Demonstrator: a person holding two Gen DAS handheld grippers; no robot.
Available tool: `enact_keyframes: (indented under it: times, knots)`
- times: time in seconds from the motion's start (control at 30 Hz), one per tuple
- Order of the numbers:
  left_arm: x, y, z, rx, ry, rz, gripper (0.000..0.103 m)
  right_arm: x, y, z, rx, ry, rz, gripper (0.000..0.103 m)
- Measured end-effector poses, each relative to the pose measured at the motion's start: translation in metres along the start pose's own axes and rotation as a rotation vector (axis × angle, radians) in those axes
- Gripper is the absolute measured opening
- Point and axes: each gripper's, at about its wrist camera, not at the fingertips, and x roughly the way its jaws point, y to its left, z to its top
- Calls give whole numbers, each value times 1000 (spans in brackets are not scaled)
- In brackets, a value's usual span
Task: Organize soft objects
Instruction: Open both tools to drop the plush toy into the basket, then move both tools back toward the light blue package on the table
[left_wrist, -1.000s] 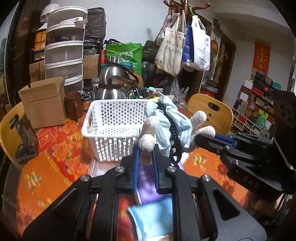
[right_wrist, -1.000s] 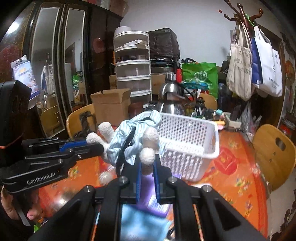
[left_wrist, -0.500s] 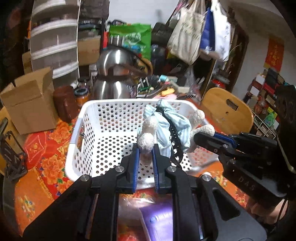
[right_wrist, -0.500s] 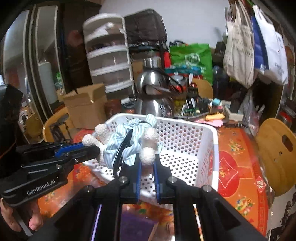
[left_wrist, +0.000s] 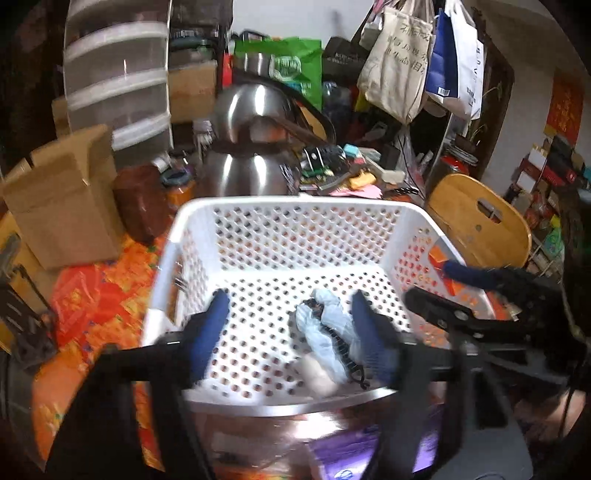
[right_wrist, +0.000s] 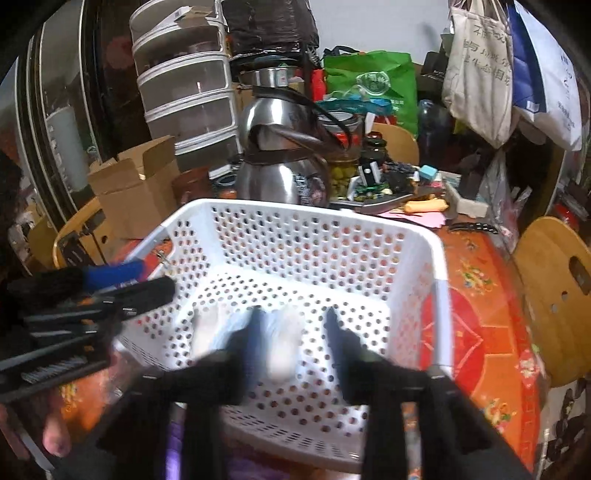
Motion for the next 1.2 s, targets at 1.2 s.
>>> enact_keyframes:
  times: [1.2]
  knots:
    - [-158, 16, -172, -88, 21, 21, 93, -125, 16, -145, 49, -41, -41, 75]
